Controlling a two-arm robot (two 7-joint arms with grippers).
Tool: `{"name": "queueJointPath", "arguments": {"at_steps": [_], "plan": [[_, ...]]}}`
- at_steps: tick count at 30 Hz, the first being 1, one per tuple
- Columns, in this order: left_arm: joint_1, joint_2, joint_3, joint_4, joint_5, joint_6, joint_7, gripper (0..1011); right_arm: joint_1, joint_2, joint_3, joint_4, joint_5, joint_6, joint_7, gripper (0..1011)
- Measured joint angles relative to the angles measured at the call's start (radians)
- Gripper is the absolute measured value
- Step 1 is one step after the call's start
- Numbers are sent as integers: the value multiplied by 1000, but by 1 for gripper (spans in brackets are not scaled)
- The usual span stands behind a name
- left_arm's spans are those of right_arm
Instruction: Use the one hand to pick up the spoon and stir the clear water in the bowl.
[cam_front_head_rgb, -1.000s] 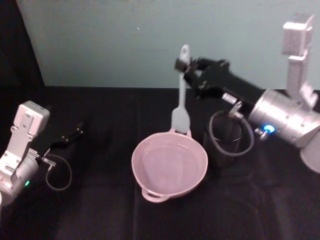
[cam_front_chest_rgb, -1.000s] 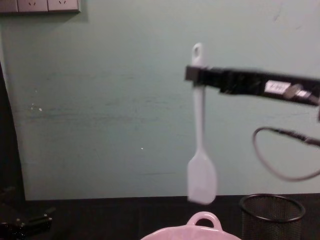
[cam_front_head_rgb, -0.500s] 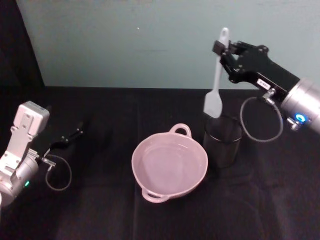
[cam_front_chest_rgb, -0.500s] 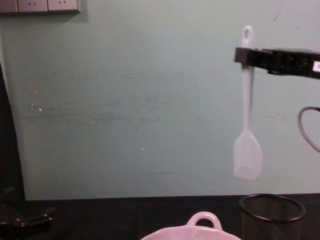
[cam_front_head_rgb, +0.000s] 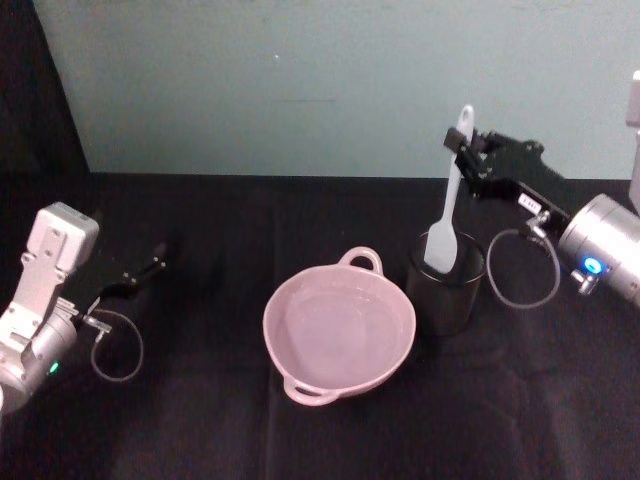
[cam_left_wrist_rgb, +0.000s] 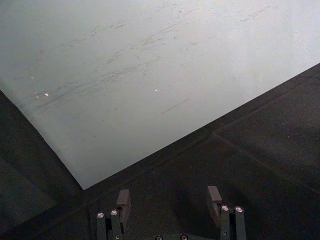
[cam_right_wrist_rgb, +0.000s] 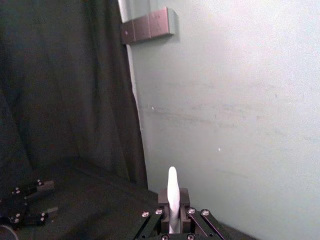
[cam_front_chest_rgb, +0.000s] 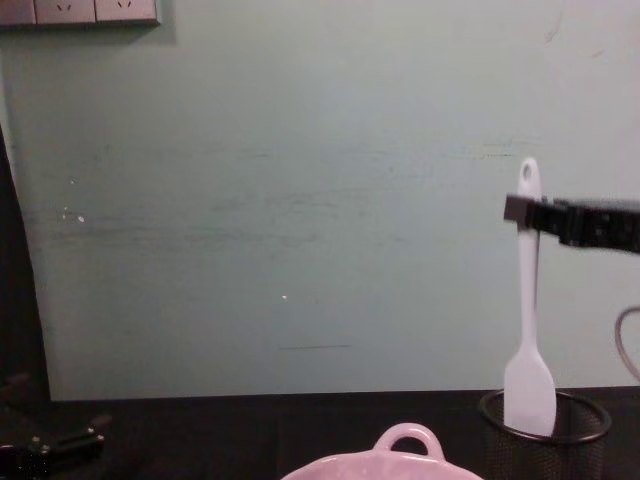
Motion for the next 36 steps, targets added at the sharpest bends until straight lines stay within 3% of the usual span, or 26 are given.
{"name": "queueJointPath", "arguments": {"at_steps": [4,12,27,36], "plan": [[0,0,0,0,0,0,0,1005,-8,-13,5,31,16,1,9,121],[0,0,0,0,0,0,0,1005,-25,-41,26,95,99,35,28,121],[0,0,0,0,0,0,0,1005,-44,-54,55,143,243,127,-13,122],[0,0,0,0,0,0,0,1005,-63,-44,86,162,310,116,-36,355]]}}
